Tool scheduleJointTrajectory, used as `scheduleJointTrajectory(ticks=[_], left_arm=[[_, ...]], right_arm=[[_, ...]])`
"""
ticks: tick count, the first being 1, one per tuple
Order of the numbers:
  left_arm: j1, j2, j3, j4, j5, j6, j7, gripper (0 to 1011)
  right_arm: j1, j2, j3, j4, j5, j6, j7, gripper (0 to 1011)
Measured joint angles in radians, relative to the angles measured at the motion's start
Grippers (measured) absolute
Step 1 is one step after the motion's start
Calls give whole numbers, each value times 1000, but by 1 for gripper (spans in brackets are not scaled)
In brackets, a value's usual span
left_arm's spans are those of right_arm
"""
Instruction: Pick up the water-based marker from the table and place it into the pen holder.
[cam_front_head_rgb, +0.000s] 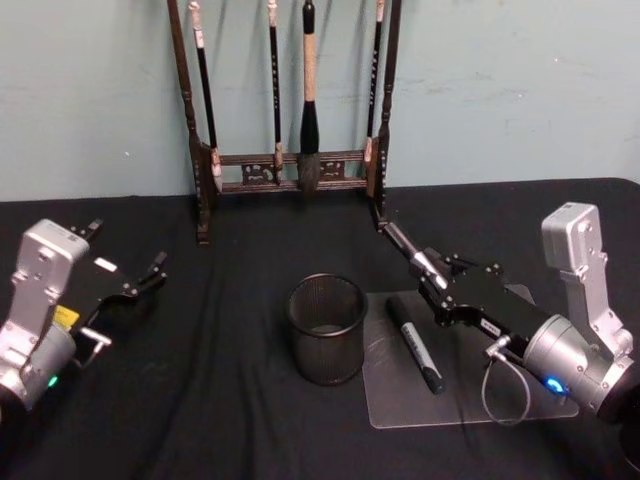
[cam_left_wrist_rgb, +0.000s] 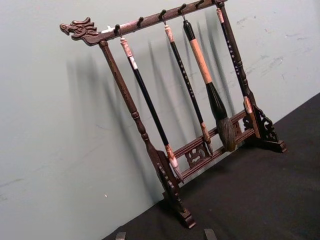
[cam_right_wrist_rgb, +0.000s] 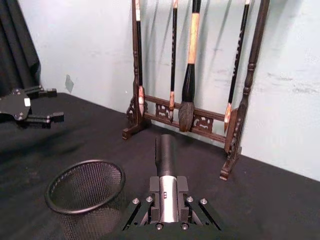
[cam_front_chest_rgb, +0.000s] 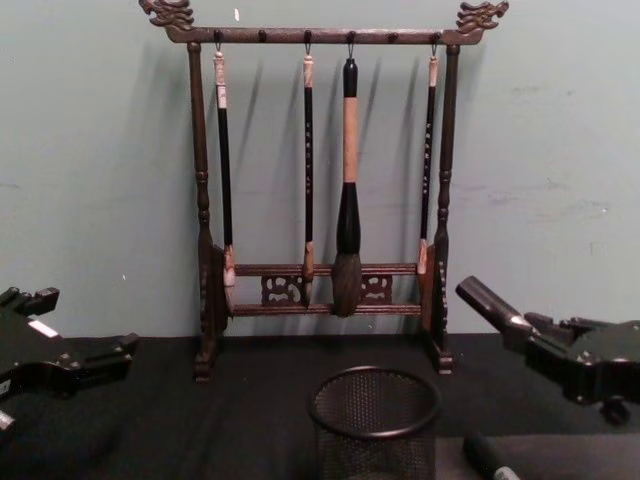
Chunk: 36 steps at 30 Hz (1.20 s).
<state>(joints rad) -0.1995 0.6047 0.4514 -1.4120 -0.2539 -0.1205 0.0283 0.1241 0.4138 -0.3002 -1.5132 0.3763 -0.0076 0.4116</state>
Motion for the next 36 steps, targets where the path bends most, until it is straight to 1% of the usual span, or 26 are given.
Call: scheduleJointTrajectory(ticks=[6, 10, 13, 16, 17, 22, 24, 31, 36], left_arm=[[0, 0, 0, 0, 0, 0, 0, 1009], [0, 0, 0, 0, 0, 0, 0, 1009], [0, 0, 0, 0, 0, 0, 0, 1009], [0, 0, 0, 0, 0, 0, 0, 1009], [0, 0, 0, 0, 0, 0, 0, 1009], [0, 0, 0, 0, 0, 0, 0, 1009], [0, 0, 0, 0, 0, 0, 0, 1009], [0, 0, 0, 0, 0, 0, 0, 1009], [0, 0, 0, 0, 0, 0, 0, 1009]], right_arm=[[1, -1, 6, -7, 21, -26, 19, 198], [10, -4, -1, -7, 31, -47, 40, 197], [22, -12, -12, 1, 41, -62, 56, 198], [40, -27, -29, 18, 48, -78, 68, 197], [40, -27, -29, 18, 48, -78, 68, 197], [76, -54, -59, 65, 52, -100, 85, 197], [80, -57, -63, 71, 52, -102, 87, 197], [124, -94, -94, 129, 63, -120, 105, 197], [146, -113, -111, 157, 68, -125, 114, 198]])
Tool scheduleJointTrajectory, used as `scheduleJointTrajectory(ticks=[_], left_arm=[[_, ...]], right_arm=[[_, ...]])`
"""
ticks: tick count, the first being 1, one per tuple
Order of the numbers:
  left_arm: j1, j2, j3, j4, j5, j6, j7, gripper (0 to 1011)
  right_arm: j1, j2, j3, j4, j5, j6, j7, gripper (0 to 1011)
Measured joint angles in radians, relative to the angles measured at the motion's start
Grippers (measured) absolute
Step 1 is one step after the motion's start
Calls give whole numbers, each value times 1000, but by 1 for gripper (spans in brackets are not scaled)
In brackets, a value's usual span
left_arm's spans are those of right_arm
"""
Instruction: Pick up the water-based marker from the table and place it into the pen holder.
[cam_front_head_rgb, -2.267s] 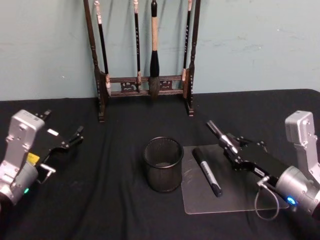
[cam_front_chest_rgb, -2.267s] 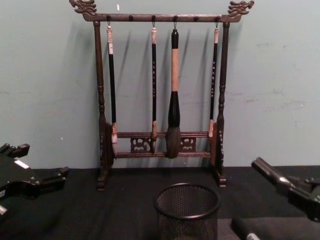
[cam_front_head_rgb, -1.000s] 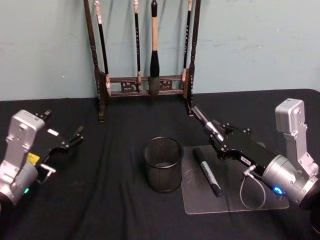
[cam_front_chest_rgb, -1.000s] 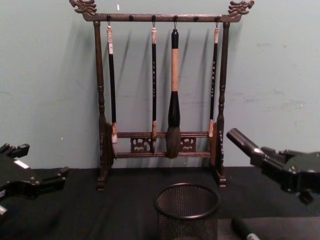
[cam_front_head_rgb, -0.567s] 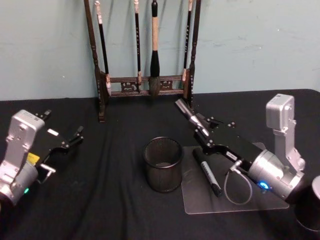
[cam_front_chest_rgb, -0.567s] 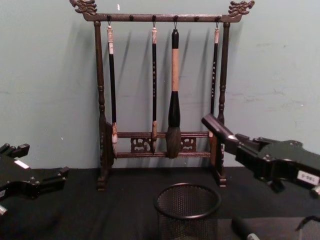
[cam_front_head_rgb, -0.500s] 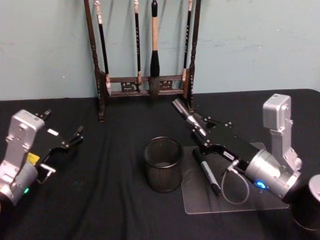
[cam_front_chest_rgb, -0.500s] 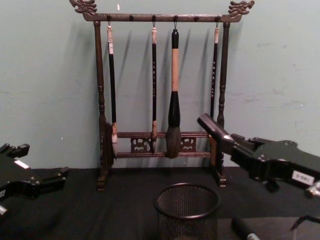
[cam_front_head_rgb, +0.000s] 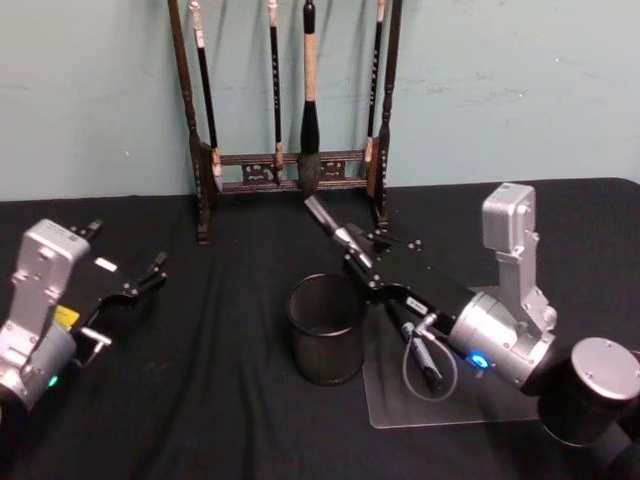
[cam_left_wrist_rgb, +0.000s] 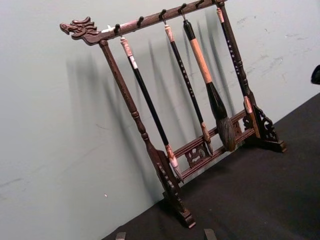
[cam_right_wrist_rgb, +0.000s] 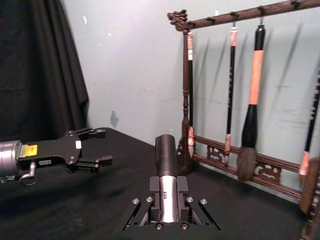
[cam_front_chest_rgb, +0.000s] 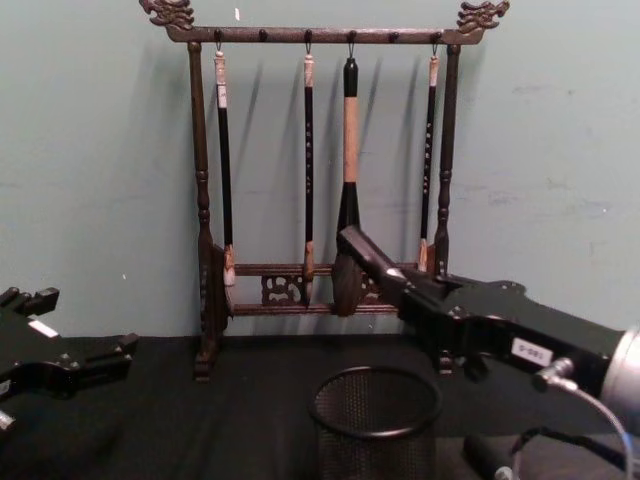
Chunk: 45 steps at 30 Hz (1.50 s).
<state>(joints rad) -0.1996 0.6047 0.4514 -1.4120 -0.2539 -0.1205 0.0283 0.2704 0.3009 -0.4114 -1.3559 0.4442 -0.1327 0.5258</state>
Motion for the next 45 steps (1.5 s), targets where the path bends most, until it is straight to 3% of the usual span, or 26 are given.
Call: scheduleJointTrajectory(ticks=[10, 45], left_arm=[[0, 0, 0, 0, 0, 0, 0, 1009], [0, 0, 0, 0, 0, 0, 0, 1009]], right_arm=[[52, -29, -41, 63, -16, -11, 15, 197], [165, -103, -92, 230, -33, -44, 63, 197]])
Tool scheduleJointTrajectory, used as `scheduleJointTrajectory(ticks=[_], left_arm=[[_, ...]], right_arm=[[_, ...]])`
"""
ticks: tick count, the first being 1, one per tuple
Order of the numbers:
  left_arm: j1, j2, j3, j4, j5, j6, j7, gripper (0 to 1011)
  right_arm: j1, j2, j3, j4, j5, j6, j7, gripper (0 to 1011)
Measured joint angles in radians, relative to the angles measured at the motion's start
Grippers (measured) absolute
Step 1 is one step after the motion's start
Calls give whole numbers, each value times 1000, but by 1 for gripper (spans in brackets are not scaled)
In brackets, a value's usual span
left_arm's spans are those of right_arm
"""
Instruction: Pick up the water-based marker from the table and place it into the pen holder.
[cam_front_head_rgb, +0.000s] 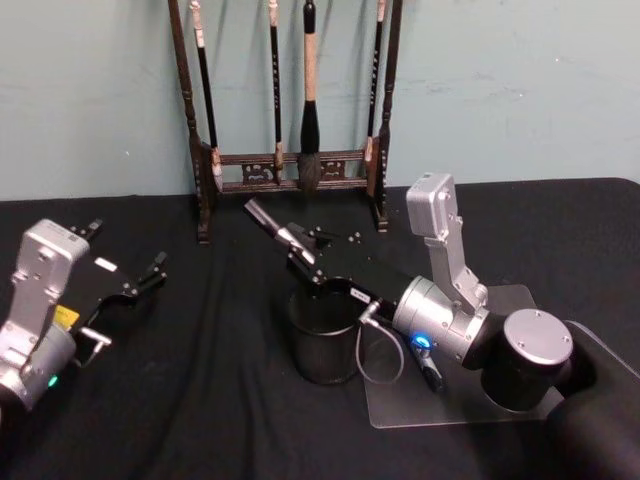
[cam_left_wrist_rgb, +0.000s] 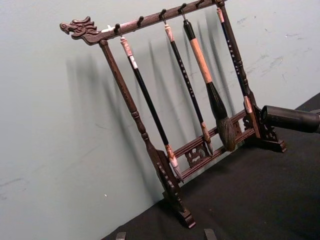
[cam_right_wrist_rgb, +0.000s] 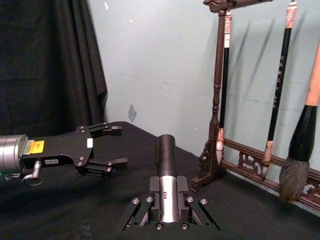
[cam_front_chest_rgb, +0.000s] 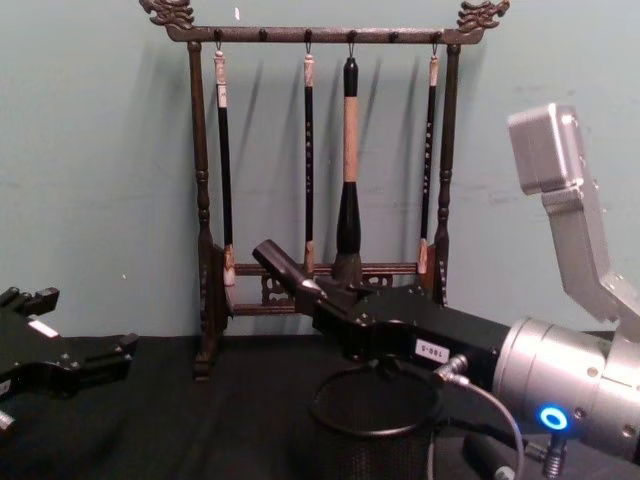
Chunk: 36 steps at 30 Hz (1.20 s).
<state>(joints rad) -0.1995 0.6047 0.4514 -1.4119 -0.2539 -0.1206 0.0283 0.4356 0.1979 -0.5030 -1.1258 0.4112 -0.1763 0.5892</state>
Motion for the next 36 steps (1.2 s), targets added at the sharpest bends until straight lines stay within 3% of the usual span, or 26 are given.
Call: scheduleJointTrajectory(ticks=[12, 19, 22, 24, 27, 36], left_arm=[[0, 0, 0, 0, 0, 0, 0, 1009], [0, 0, 0, 0, 0, 0, 0, 1009], [0, 0, 0, 0, 0, 0, 0, 1009], [0, 0, 0, 0, 0, 0, 0, 1009], [0, 0, 0, 0, 0, 0, 0, 1009], [0, 0, 0, 0, 0, 0, 0, 1009]], right_arm=[[0, 0, 0, 0, -1, 0, 0, 207], [-1, 1, 1, -2, 0, 1, -2, 395], [-1, 1, 1, -2, 0, 1, -2, 526], [-2, 1, 2, -2, 0, 1, -3, 543], [-2, 1, 2, -3, 0, 1, -3, 687], [-3, 2, 2, -4, 0, 1, -4, 941]])
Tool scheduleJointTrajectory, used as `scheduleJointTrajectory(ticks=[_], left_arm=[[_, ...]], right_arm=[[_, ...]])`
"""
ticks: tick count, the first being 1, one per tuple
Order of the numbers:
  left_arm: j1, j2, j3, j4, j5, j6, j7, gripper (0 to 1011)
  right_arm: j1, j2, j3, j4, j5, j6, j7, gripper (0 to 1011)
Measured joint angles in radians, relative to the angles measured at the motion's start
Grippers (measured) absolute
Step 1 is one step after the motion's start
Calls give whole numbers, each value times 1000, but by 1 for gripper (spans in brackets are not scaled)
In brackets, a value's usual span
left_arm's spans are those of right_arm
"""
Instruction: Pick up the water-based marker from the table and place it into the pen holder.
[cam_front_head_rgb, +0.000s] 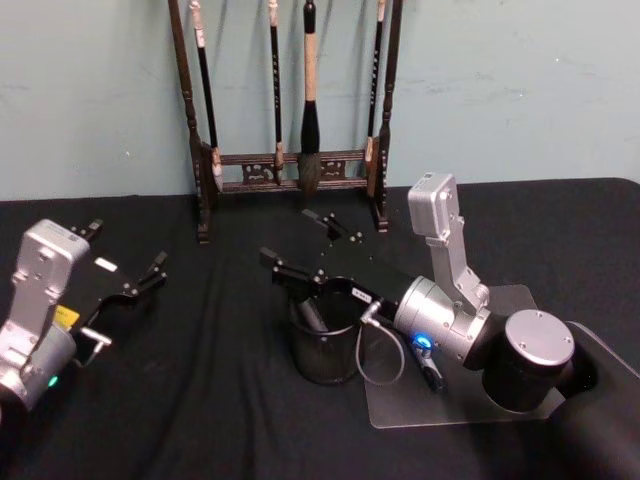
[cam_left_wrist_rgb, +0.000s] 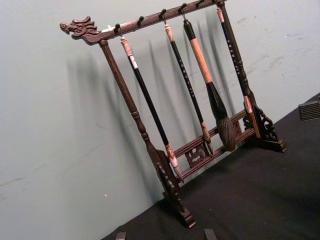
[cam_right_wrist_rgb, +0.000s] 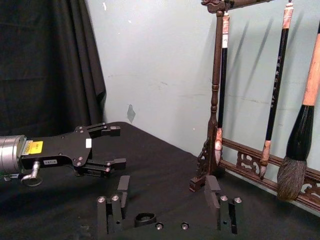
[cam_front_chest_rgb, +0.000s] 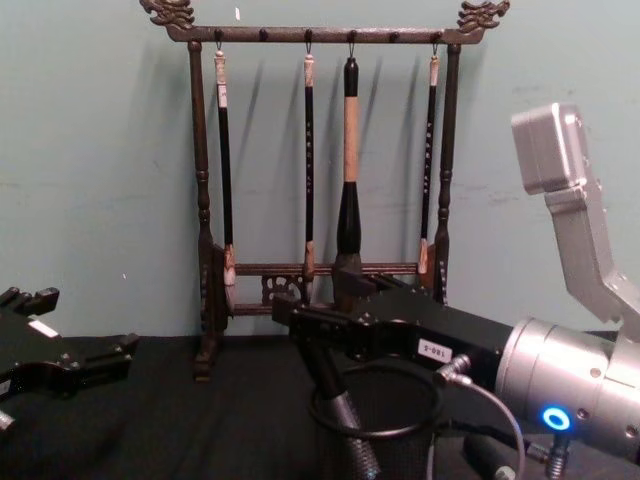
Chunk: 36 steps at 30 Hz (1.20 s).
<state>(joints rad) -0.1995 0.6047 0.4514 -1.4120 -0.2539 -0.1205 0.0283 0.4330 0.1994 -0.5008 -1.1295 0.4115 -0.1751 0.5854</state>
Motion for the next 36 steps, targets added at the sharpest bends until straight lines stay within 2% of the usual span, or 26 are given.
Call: scheduleJointTrajectory(ticks=[3, 12, 28, 36], left_arm=[[0, 0, 0, 0, 0, 0, 0, 1009], [0, 0, 0, 0, 0, 0, 0, 1009], [0, 0, 0, 0, 0, 0, 0, 1009], [0, 0, 0, 0, 0, 0, 0, 1009]], right_arm=[[0, 0, 0, 0, 0, 0, 0, 1000], [0, 0, 0, 0, 0, 0, 0, 1000], [-57, 46, 25, -101, 32, 48, -22, 1000], [-104, 80, 43, -187, 28, 72, -74, 1002]])
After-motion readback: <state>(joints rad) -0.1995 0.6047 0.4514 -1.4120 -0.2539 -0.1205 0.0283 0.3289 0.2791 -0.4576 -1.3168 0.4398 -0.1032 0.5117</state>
